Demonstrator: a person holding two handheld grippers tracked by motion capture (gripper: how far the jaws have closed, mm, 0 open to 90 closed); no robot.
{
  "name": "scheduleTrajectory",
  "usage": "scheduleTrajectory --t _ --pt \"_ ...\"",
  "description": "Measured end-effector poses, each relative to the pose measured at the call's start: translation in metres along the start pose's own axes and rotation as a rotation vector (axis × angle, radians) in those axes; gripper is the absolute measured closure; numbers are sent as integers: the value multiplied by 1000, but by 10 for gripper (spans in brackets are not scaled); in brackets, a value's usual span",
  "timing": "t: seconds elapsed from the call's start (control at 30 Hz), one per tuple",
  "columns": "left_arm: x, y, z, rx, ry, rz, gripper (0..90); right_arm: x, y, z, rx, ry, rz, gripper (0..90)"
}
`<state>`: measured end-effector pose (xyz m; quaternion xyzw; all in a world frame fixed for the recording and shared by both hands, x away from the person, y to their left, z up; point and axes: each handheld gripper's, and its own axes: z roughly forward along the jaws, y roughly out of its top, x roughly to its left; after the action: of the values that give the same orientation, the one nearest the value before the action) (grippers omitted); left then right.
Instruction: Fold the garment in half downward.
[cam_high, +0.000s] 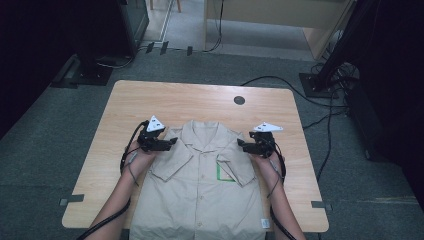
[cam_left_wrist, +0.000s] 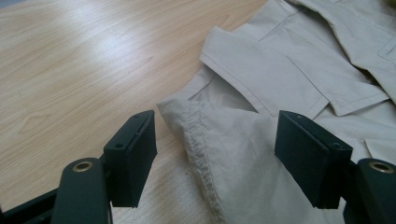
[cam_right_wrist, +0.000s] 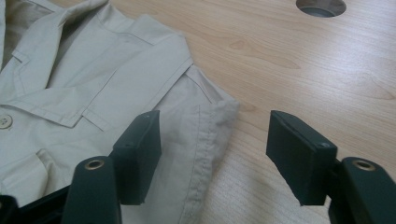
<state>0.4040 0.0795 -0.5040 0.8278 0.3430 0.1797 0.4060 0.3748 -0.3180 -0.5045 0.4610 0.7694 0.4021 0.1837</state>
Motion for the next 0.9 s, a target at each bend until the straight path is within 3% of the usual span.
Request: scheduleTrajectory --t 0.17,0.37,0.47,0.6,0.73,0.9 --pt "-2 1 4 12 26 20 376 -1 3 6 -8 21 21 422" --pt "-2 2 4 21 25 -18 482 -1 3 13 20 14 40 487" --pt "-3 2 4 35 36 -9 511 -1 2 14 32 11 36 534" --pt "-3 0 6 47 40 -31 584 0 2 16 50 4 35 632" --pt "-2 -1 6 51 53 -58 636 3 1 20 66 -11 -9 741" --pt "-2 -2 5 46 66 -58 723 3 1 17 54 -20 0 824"
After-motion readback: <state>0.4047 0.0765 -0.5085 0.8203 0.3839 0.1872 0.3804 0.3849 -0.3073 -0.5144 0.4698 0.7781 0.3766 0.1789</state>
